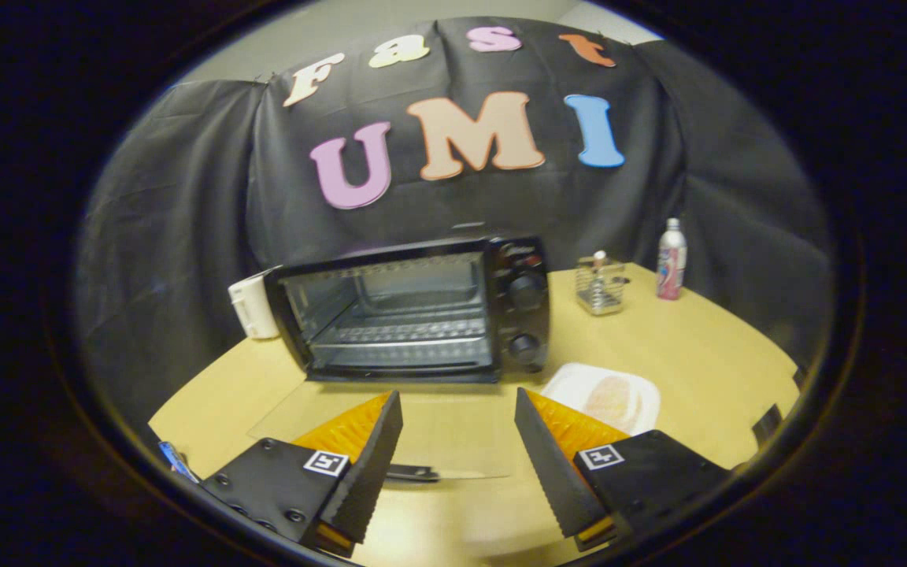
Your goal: Open the toaster oven, put the food inside, and close the toaster oven door.
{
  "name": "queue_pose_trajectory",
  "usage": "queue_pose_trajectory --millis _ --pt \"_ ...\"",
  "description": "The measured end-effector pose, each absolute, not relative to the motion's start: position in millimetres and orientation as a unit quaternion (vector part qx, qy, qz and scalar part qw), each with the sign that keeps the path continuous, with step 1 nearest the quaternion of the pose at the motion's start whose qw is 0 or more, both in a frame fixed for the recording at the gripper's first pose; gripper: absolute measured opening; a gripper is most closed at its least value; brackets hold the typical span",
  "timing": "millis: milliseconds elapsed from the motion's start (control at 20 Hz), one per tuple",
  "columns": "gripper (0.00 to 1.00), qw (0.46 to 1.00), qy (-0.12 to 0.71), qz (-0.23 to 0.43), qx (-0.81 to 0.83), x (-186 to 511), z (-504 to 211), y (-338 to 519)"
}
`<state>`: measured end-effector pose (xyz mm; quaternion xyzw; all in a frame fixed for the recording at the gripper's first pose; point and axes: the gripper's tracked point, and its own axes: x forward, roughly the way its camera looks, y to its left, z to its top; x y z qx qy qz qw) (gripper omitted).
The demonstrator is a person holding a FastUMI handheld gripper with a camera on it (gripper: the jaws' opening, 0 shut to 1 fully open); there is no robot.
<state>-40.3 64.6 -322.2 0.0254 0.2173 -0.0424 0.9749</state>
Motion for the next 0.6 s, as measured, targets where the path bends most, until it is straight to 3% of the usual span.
queue_pose_trajectory --millis 250,600 --pt "0.9 0.962 0.229 -0.147 0.036 -35.8 -323.0 -32.7" --pt "0.91 0.941 0.298 -0.146 0.07 -30.6 -383.8 -42.0"
